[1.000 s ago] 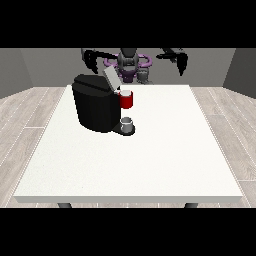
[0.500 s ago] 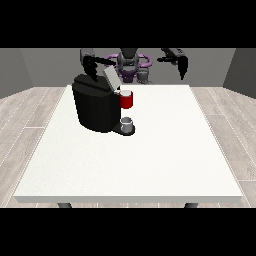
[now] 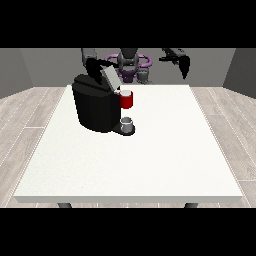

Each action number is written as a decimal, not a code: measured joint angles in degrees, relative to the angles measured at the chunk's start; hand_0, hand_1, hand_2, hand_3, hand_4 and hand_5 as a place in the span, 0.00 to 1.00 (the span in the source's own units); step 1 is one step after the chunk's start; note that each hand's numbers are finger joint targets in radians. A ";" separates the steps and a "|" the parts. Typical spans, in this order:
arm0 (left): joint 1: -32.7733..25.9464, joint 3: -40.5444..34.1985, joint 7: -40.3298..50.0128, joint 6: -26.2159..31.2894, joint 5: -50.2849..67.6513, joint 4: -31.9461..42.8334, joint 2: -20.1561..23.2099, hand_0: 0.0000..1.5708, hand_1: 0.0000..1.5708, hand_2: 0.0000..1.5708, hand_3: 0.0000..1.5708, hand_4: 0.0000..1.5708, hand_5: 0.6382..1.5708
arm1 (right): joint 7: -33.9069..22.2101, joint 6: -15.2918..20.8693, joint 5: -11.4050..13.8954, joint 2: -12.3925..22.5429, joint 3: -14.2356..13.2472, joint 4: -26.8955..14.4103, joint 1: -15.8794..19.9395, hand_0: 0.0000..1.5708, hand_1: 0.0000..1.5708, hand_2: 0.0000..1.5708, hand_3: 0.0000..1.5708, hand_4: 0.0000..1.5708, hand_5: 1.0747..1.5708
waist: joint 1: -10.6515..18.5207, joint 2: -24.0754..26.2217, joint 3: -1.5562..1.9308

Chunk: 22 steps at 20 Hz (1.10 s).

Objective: Insert the coffee pod into the coffee machine and close the lid

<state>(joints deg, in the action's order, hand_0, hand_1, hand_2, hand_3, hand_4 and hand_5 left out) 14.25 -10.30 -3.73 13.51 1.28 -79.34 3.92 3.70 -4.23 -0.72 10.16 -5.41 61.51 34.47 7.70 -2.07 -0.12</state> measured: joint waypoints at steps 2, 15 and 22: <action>0.49 -0.31 0.35 -0.65 0.10 0.29 0.49 0.00 0.00 0.00 0.00 0.00 1.00 | -0.73 0.44 0.56 -0.58 0.48 -0.18 1.04 0.00 0.00 0.00 0.00 0.00 1.00 | -0.54 -0.16 -0.02; 0.90 0.36 0.20 -2.28 0.08 0.85 1.85 0.00 0.00 0.00 0.00 0.00 1.00 | -0.54 1.16 2.61 -2.36 1.57 -3.32 6.02 0.00 0.00 0.00 0.00 0.14 1.00 | -0.66 -1.78 0.14; 0.45 0.37 -1.09 -2.93 -0.06 1.97 2.17 0.00 0.00 0.00 0.00 0.09 1.00 | -0.97 1.31 5.46 -3.10 3.90 -3.69 9.08 0.00 0.00 0.00 0.00 0.09 1.00 | -0.11 -1.98 0.15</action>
<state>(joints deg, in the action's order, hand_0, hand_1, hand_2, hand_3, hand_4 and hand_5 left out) 14.70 -9.93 -4.82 10.58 1.23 -77.37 6.09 2.74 -2.91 4.73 7.05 -1.52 57.82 43.55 7.59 -4.05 0.03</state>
